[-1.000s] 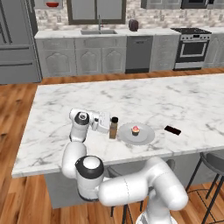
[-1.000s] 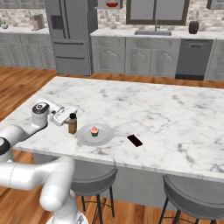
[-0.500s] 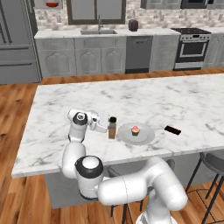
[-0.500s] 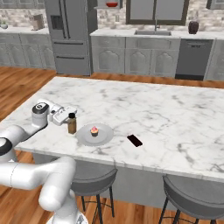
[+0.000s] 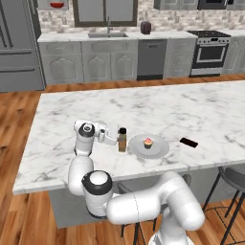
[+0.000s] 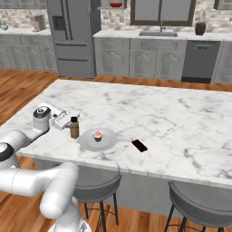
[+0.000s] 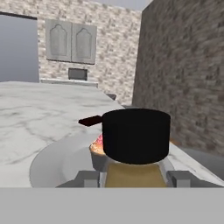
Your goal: Take the cinnamon bottle from the cabinet and place it on the dining table, next to the plate with the cupcake. Then take the chocolate from the dining counter and place it on the cupcake plate.
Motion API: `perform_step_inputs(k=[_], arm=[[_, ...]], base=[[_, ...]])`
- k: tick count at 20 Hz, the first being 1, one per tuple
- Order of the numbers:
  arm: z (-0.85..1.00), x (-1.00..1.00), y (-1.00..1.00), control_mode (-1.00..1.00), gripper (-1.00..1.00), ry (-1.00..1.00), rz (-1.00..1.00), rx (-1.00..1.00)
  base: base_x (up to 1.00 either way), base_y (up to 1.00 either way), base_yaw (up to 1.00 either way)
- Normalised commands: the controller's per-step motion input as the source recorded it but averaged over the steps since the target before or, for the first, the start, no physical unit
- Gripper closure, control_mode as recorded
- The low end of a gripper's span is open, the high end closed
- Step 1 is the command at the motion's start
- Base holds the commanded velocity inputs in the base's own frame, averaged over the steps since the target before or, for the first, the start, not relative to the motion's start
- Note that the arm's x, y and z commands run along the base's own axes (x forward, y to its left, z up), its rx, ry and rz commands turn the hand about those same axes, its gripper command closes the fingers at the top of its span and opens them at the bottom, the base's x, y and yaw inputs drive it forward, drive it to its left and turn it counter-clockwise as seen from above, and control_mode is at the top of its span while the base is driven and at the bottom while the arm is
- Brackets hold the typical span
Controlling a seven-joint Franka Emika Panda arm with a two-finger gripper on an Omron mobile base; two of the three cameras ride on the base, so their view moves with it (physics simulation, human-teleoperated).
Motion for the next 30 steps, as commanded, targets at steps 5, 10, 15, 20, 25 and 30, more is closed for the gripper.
perform_step_inputs(k=[5, 10, 15, 20, 25, 30], arm=[[-0.41, 0.0, 0.15, -1.0, -1.0, 0.0, 0.0, 0.0], [-0.26, 0.0, 0.04, -1.0, -1.0, 0.0, 0.0, 0.0], [-0.1, 0.0, 0.05, -1.0, -1.0, 0.0, 0.01, 0.0], [-0.09, -0.05, 0.21, -1.0, -1.0, -0.01, 0.01, 0.0], [-0.01, -0.01, 0.22, -1.0, -1.0, 0.0, 0.02, 0.0], [-0.02, 0.0, 0.16, -1.0, -1.0, 0.0, 0.05, 0.0]], base=[[0.0, 0.0, 0.0], [0.0, 0.0, 0.0], [0.0, 0.0, 0.0], [0.0, 0.0, 0.0], [0.0, 0.0, 0.0], [0.0, 0.0, 0.0]])
